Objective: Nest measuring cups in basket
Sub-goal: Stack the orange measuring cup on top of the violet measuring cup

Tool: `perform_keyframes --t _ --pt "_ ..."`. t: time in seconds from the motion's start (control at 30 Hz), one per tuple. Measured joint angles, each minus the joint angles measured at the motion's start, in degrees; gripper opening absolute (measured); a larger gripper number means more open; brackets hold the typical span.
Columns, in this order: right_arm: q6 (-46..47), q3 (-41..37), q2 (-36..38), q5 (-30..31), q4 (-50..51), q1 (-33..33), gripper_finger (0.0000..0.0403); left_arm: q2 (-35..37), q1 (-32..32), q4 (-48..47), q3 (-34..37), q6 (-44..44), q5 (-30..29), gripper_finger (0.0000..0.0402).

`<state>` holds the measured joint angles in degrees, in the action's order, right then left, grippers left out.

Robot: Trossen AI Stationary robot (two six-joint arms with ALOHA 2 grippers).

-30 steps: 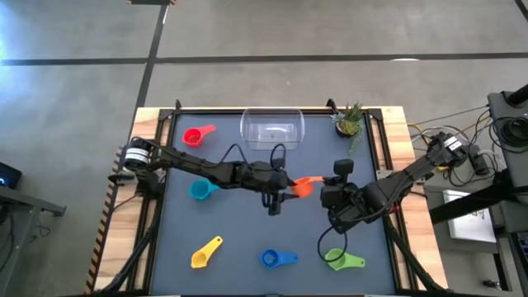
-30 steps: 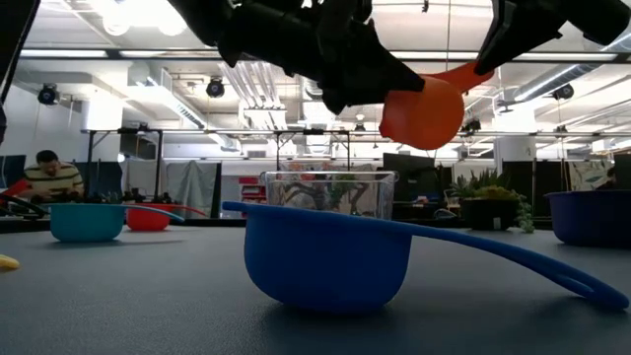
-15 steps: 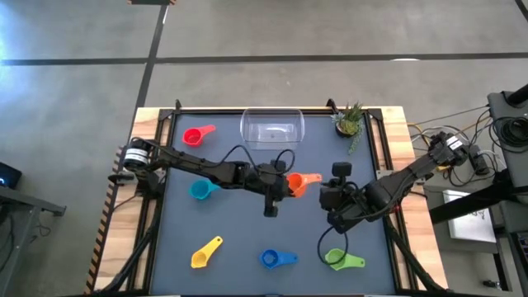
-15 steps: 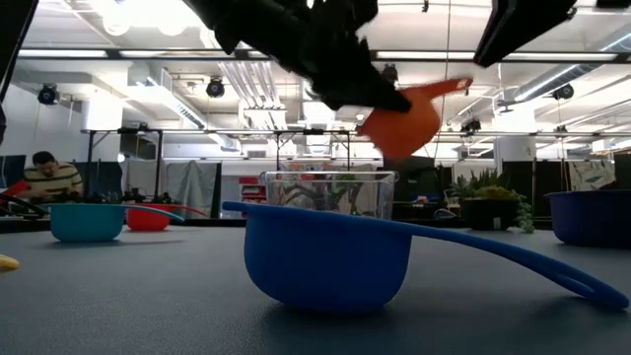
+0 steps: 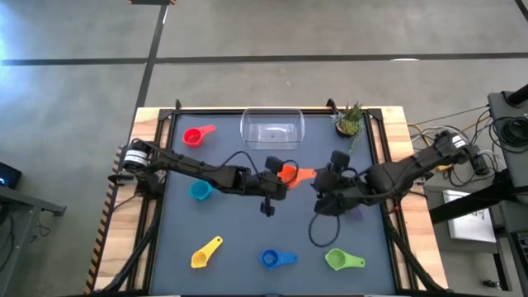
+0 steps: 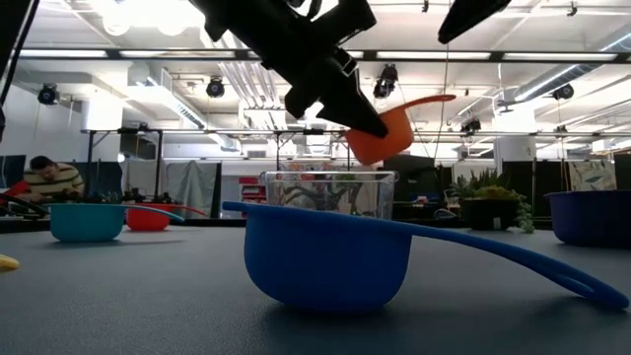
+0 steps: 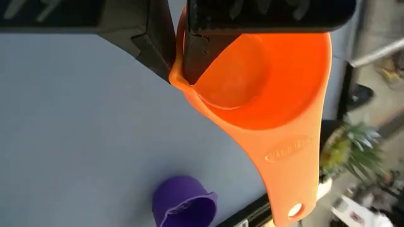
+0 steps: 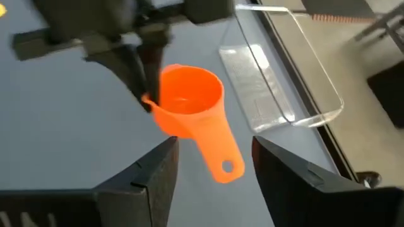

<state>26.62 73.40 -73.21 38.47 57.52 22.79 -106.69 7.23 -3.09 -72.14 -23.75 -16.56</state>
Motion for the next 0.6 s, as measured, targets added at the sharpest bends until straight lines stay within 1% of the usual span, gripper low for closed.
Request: perform_keyframes --t 0.1,0.17,0.23,0.3,0.47,0.6 --pt "-0.7 -1.3 0.0 -1.5 -3.6 -4.2 0.0196 0.0 0.7 0.3 0.0 -1.5 -0.2 0.0" --pt "-3.1 -2.7 0.0 -5.1 -7.7 -7.2 0.0196 0.0 1.1 0.3 0.0 -1.6 -1.2 0.0" --pt "-5.3 -3.8 0.0 -10.4 -11.8 -9.7 0.0196 0.0 1.4 0.2 0.0 -1.6 -2.4 0.0" --pt "-6.8 -4.7 0.0 -14.2 -14.9 -12.1 0.0196 0.0 1.4 -0.3 0.0 -1.4 -2.5 0.0" --pt "-7.5 -6.4 0.0 -18.1 -16.7 -17.2 0.0196 0.0 1.5 -1.3 0.0 -0.8 -2.6 0.0" --pt "-8.2 -9.1 0.5 -23.8 -20.4 -20.6 0.0196 0.0 1.6 -1.2 0.0 -1.2 -2.7 0.0"
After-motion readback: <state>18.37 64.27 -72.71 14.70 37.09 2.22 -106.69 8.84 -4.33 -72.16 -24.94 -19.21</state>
